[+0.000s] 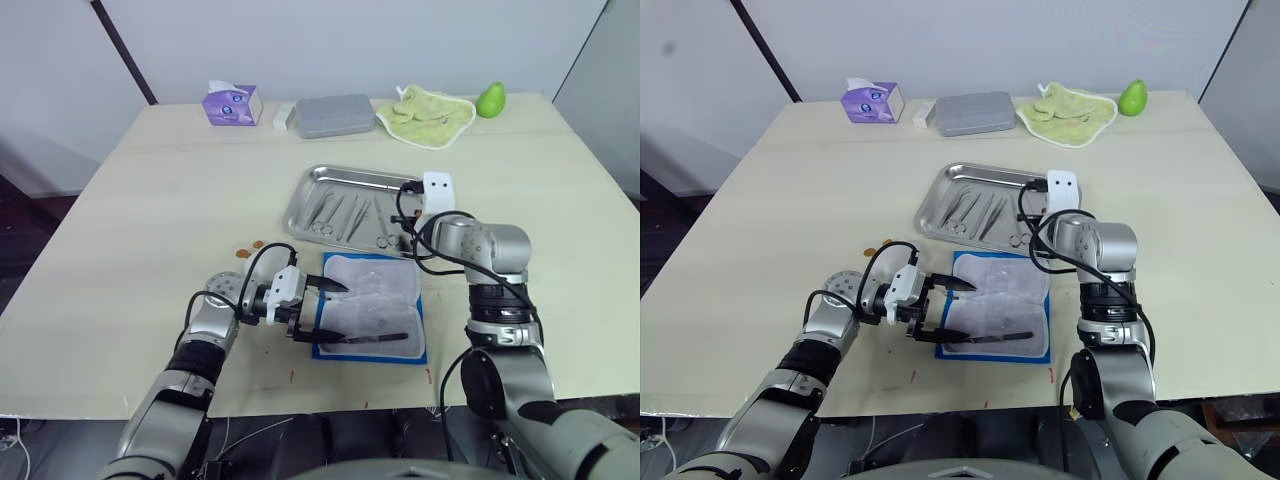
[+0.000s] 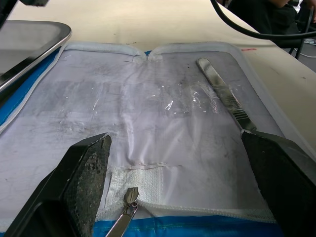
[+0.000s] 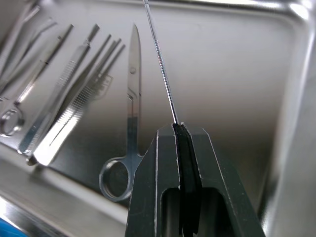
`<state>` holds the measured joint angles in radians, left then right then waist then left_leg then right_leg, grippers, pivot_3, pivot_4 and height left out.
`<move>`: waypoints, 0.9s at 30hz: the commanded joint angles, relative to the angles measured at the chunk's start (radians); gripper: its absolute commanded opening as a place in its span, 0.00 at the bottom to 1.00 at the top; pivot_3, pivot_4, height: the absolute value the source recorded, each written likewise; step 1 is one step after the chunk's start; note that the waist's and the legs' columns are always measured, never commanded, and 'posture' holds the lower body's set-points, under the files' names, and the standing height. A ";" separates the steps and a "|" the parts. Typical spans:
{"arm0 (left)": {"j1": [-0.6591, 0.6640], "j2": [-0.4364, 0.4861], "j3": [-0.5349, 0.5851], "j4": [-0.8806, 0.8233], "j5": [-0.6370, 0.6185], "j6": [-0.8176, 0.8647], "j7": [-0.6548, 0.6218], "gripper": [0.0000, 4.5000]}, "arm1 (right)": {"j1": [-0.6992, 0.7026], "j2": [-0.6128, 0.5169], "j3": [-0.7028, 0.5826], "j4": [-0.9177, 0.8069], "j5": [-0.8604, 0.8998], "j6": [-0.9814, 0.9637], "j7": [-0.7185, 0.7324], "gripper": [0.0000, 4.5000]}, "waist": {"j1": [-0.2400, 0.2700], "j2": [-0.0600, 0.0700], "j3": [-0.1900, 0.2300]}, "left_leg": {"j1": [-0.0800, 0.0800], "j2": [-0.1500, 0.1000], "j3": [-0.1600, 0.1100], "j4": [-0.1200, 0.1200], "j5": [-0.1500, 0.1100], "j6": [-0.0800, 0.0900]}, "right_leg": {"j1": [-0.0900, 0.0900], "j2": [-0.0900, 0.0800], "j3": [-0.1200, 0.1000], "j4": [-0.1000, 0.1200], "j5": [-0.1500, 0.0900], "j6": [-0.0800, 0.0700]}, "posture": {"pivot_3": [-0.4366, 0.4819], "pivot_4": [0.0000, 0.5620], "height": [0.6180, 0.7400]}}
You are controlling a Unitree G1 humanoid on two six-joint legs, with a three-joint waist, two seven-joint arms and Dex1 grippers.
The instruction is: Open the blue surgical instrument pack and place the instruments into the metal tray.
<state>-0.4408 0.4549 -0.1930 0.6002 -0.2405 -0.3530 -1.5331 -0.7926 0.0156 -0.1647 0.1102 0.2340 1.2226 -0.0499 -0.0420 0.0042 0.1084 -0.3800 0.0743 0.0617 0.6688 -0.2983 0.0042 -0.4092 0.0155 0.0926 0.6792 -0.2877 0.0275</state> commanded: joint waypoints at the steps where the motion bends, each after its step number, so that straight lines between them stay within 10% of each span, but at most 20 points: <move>1: 0.049 -0.007 -0.040 0.080 0.055 0.016 0.000 1.00 | -0.005 -0.001 0.012 -0.005 -0.004 -0.029 0.009 0.02 | 0.000 0.000 0.000 | 0.000 0.000 0.000 0.000 0.000 0.000 | 0.000 0.000 0.000 0.000 0.000 0.000 | 0.48 0.27 1.00; 13: 0.060 -0.002 -0.045 0.004 0.044 0.067 0.009 1.00 | -0.013 -0.009 0.021 0.061 -0.015 -0.073 0.027 0.02 | -0.001 0.000 0.000 | 0.000 0.000 0.000 0.000 0.000 0.000 | 0.000 0.000 0.000 0.000 0.000 0.000 | 0.48 0.27 1.00; 21: 0.068 0.007 -0.041 -0.054 0.037 0.115 0.020 1.00 | -0.006 -0.029 0.047 -0.006 -0.003 -0.063 0.077 0.66 | -0.001 0.000 0.001 | -0.002 0.000 -0.002 -0.001 0.000 0.000 | -0.002 0.000 0.001 -0.002 0.000 0.001 | 0.48 0.27 1.00; 27: 0.069 0.007 -0.035 -0.059 0.031 0.126 0.023 1.00 | 0.114 -0.133 0.168 -0.245 0.031 -0.236 0.284 0.66 | 0.000 0.000 0.001 | -0.004 0.000 -0.003 -0.001 0.000 0.000 | -0.003 0.000 0.002 -0.003 -0.001 0.001 | 0.48 0.27 1.00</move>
<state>-0.4104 0.4673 -0.1919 0.4979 -0.2400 -0.2597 -1.5087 -0.7303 -0.0754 -0.0496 0.0187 0.2324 1.1243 0.1097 -0.0423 0.0042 0.1099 -0.3838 0.0736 0.0583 0.6674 -0.2984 0.0042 -0.4118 0.0153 0.0945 0.6765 -0.2888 0.0291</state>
